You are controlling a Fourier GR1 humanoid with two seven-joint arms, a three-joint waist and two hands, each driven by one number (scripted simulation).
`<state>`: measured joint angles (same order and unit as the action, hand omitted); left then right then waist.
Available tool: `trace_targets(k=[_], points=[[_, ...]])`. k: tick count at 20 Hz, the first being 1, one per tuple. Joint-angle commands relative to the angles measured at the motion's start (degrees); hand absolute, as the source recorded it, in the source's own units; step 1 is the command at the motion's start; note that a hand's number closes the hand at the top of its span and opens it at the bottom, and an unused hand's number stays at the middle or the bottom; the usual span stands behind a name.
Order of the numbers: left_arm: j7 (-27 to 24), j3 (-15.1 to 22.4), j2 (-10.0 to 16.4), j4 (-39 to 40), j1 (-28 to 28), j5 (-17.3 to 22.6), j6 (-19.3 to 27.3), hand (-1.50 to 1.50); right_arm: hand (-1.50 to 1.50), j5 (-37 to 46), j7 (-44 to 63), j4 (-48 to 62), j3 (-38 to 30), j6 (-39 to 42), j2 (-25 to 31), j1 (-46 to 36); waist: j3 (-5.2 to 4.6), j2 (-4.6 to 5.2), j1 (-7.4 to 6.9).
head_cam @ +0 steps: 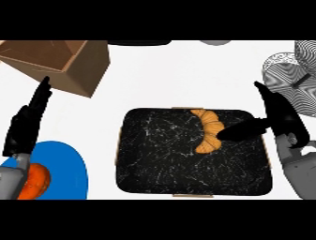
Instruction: Pick the croissant from the tray and place it in the tiered basket
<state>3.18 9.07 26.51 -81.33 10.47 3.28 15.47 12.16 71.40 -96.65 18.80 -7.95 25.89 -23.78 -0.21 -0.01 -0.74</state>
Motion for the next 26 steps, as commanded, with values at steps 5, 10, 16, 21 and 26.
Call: trace_targets(k=[5,10,16,21,26], points=[[-1.0,0.6,-2.6,1.8,-0.1,-2.2,1.5,0.0,-1.5,1.3,13.8,4.6,0.6,3.7,-3.7,-5.5,0.03,-0.16,0.92],[-1.3,-2.1,-0.6,2.6,0.1,-0.8,-0.6,0.0,-1.5,6.7,13.8,5.0,5.0,3.8,-6.3,-2.7,0.03,-0.24,1.18],[-1.3,-1.8,-0.3,-0.9,-3.1,-1.1,-1.1,0.0,-1.5,10.2,13.8,7.8,3.6,6.9,-9.2,-6.3,0.01,-0.54,0.67],[-0.3,-2.4,-0.6,0.3,-0.8,-0.8,-2.2,0.0,-1.5,13.3,13.8,9.8,3.5,8.5,-11.4,-5.5,0.05,-0.31,1.04],[0.4,-1.6,-1.7,-0.8,-1.1,-2.3,-1.1,0.0,-1.5,14.9,13.8,14.2,0.7,9.7,-15.6,-8.2,0.08,-0.23,0.59]])
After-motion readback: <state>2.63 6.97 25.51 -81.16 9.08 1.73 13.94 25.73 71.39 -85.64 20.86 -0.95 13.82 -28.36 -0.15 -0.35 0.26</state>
